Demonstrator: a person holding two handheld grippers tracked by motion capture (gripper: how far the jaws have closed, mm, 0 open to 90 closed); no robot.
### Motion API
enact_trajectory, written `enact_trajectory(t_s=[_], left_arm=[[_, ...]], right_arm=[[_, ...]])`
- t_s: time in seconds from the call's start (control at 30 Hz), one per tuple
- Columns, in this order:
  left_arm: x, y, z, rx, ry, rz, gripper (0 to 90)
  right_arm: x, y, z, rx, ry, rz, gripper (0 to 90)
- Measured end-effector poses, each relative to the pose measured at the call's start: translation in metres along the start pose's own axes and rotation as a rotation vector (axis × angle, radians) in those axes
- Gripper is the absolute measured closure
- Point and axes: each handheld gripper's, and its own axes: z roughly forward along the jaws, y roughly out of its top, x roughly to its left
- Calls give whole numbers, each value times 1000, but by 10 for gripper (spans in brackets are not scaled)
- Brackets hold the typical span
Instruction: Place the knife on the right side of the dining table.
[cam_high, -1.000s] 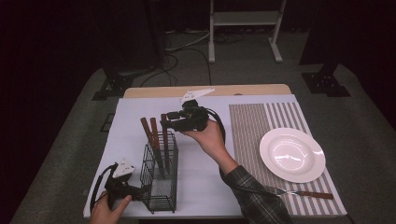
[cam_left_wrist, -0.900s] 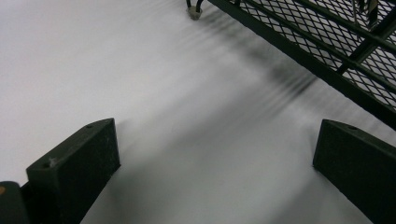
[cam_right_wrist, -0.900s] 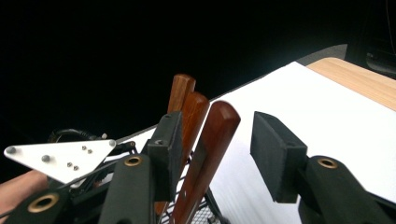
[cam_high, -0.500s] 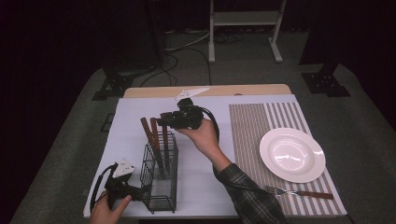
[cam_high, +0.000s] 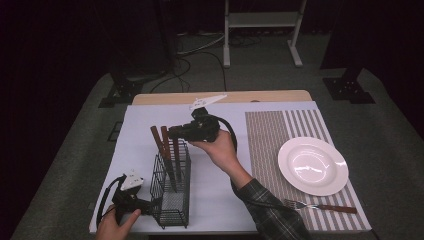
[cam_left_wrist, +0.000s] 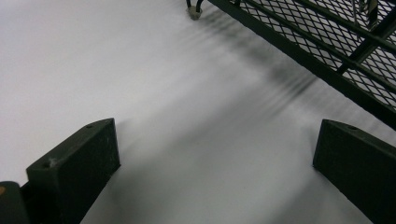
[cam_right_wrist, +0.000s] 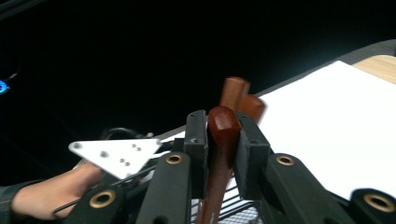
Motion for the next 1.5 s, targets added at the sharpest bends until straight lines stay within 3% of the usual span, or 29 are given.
enact_trajectory(t_s=[0.13, 0.53, 1.17, 1.5], left_arm=[[0, 0, 0, -1, 0, -1, 0], [0, 0, 0, -1, 0, 0, 0], [0, 0, 0, -1, -3, -4, 0], [0, 0, 0, 2, -4, -2, 0]], right_arm=[[6, 0, -2, 5, 25, -8, 793], [12, 2, -6, -5, 10, -39, 802], [24, 33, -34, -97, -16, -81, 802], [28, 51, -55, -159, -28, -75, 802]])
